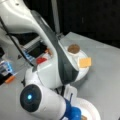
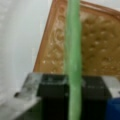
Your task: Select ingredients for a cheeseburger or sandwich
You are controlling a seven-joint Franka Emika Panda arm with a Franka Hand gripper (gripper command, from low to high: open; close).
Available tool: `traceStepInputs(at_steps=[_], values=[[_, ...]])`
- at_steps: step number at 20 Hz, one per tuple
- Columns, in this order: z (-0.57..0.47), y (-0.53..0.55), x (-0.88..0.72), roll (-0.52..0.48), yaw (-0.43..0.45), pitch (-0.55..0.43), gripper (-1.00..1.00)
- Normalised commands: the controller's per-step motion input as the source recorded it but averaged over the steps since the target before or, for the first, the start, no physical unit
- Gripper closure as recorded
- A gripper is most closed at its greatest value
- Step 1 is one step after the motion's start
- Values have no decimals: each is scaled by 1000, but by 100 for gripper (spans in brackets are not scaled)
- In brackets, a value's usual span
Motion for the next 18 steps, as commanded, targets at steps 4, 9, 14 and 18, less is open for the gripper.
traceStepInputs(at_steps=[4, 9, 14, 18], values=[[32, -212, 272, 146, 229, 74, 100], [29, -214, 240, 151, 228, 70, 100], [26, -240, 208, 142, 223, 67, -100], [19, -251, 206, 139, 220, 69, -100]])
